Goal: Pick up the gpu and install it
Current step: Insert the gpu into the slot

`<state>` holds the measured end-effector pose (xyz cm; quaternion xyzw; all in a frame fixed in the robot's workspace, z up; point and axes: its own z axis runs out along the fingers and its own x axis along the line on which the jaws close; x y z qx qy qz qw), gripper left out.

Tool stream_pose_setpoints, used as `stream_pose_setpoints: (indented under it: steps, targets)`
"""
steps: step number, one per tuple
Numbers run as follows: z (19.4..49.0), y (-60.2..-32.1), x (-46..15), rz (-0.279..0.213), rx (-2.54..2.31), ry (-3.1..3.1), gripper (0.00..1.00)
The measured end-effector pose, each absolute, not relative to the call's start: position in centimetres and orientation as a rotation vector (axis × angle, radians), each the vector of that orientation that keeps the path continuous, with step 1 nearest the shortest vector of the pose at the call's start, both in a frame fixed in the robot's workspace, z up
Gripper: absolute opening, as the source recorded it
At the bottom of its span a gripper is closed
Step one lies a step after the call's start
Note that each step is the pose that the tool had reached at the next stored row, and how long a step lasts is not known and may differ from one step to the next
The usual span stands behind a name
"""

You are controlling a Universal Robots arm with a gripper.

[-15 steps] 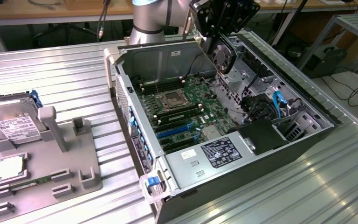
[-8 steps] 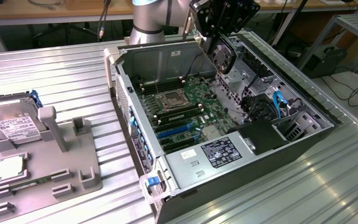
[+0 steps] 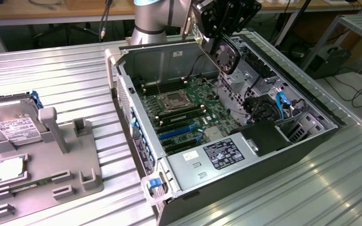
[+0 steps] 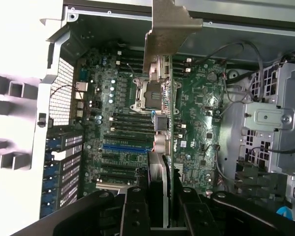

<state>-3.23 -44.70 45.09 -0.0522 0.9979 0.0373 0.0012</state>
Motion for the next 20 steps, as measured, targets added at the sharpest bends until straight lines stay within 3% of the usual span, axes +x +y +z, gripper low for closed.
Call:
stream_pose_setpoints:
  steps: [20]
  targets:
    - [45.09,-44.7,-3.23,0.117,-0.375,3.12,0.28]
